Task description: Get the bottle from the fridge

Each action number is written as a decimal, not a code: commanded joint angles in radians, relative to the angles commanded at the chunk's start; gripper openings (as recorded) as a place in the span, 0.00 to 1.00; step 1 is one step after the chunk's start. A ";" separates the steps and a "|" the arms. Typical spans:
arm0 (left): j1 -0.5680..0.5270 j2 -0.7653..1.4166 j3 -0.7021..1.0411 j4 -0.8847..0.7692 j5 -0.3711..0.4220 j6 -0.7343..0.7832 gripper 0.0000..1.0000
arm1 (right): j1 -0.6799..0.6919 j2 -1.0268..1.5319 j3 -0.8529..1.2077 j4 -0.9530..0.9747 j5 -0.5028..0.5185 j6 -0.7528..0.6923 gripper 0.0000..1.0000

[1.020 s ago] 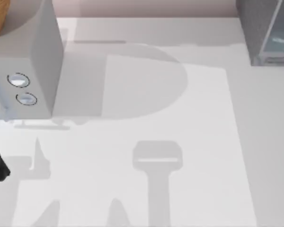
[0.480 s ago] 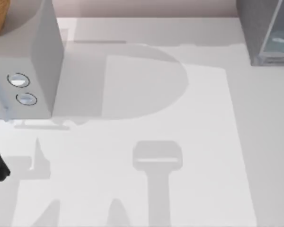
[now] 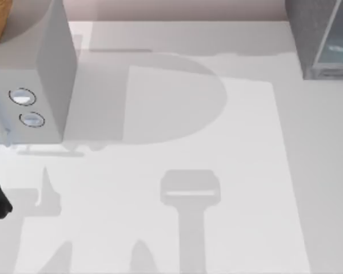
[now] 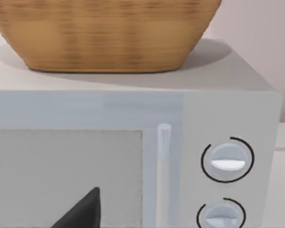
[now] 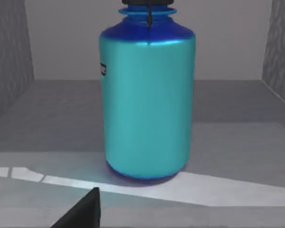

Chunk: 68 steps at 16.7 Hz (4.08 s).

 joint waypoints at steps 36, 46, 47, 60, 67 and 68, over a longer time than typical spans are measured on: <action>0.000 0.000 0.000 0.000 0.000 0.000 1.00 | 0.177 0.309 0.668 -0.348 0.174 -0.003 0.32; 0.000 0.000 0.000 0.000 0.000 0.000 1.00 | 0.177 0.309 0.668 -0.348 0.174 -0.003 0.00; 0.000 0.000 0.000 0.000 0.000 0.000 1.00 | 0.177 0.309 0.668 -0.348 0.174 -0.003 0.00; 0.000 0.000 0.000 0.000 0.000 0.000 1.00 | 0.174 0.176 0.689 -0.501 0.172 0.000 0.00; 0.000 0.000 0.000 0.000 0.000 0.000 1.00 | 0.161 0.081 0.530 -0.433 0.148 0.003 0.00; 0.000 0.000 0.000 0.000 0.000 0.000 1.00 | 0.155 0.053 0.484 -0.413 0.143 0.003 0.00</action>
